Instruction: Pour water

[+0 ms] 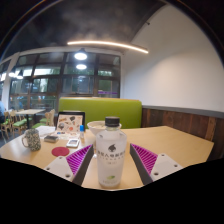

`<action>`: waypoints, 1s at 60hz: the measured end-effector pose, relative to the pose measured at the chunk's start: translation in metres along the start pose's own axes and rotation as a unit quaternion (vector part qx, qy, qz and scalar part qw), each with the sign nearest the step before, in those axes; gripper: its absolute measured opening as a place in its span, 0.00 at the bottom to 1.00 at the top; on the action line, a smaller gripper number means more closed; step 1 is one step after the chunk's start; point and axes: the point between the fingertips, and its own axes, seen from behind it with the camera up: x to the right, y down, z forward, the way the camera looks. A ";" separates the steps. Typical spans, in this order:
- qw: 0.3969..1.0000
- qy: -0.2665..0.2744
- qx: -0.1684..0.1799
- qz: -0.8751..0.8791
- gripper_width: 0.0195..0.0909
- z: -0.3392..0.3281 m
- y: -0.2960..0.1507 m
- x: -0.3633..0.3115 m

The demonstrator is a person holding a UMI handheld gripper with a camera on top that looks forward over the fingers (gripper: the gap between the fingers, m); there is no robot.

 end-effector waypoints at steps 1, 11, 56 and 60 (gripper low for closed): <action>1.000 -0.004 0.001 0.004 0.88 0.005 0.000 -0.002; 1.000 -0.003 0.010 0.024 0.50 0.049 0.004 -0.003; 0.885 0.036 0.059 -0.460 0.28 0.060 -0.113 -0.187; 0.828 0.027 0.061 -0.557 0.28 0.071 -0.113 -0.222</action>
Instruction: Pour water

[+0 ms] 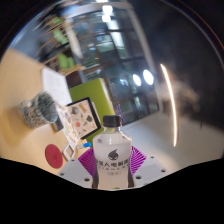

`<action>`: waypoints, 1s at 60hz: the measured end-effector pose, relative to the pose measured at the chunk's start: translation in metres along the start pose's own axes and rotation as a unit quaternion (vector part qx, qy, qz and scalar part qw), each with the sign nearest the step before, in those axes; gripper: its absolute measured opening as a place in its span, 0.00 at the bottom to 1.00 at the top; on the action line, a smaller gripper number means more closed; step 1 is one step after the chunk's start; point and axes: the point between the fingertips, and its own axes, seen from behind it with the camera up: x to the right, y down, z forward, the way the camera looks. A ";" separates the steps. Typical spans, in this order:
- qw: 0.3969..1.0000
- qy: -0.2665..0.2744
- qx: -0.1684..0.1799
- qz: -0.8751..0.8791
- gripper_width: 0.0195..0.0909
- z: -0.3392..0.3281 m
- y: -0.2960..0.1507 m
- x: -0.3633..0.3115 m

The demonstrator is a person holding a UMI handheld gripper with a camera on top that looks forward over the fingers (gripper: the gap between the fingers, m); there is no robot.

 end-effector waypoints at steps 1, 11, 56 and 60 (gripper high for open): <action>1.000 -0.001 0.003 -0.030 0.28 0.002 -0.008 -0.005; 0.945 -0.020 0.017 -0.327 0.29 0.018 -0.046 -0.061; 0.998 0.001 0.044 0.051 0.29 0.010 -0.052 -0.015; 0.967 -0.004 0.039 0.250 0.29 0.007 -0.026 -0.013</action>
